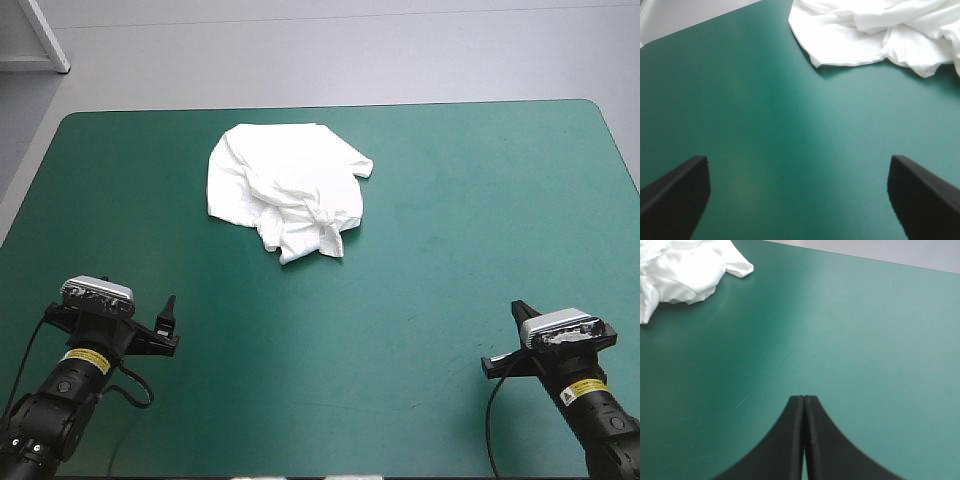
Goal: Fold the cloth
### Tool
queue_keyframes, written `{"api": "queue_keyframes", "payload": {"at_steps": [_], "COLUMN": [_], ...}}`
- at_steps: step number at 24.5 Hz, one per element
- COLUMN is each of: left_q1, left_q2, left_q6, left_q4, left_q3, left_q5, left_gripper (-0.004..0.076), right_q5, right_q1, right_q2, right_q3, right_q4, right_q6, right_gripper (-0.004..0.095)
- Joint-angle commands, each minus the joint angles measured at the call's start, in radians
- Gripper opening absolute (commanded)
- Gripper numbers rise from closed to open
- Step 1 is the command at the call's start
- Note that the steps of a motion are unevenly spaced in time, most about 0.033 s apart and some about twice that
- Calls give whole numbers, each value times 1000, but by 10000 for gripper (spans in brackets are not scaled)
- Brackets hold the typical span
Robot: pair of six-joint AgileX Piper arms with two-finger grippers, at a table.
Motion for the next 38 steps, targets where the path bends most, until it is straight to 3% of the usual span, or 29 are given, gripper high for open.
{"api": "queue_keyframes", "payload": {"at_steps": [1,8,16,22,28,34,38], "left_q1": [-1,-1,-1,-1,-1,-1,11], "left_q2": [2,2,17,136,308,473,576], "left_q6": [-11,-11,-11,-11,56,132,127], "left_q4": [-7,-7,-190,-288,-435,-602,-614], "left_q3": [-34,-34,-106,-296,-473,-598,-698], "left_q5": [-65,-65,-6,132,257,294,313], "left_gripper": [756,739,731,718,718,718,718], "right_q5": [-79,-79,-108,-100,-102,-83,3], "right_q1": [-1,-1,-1,-1,-1,-1,-1], "right_q2": [0,0,0,0,0,0,0], "right_q3": [-30,-30,-58,-81,-81,-81,-100], "right_q4": [-2,-2,-2,-6,-6,-2,-2], "right_q6": [-5,-2,-4,-25,-25,-14,-10], "right_gripper": [-17,-17,-5,101,109,110,118]}}
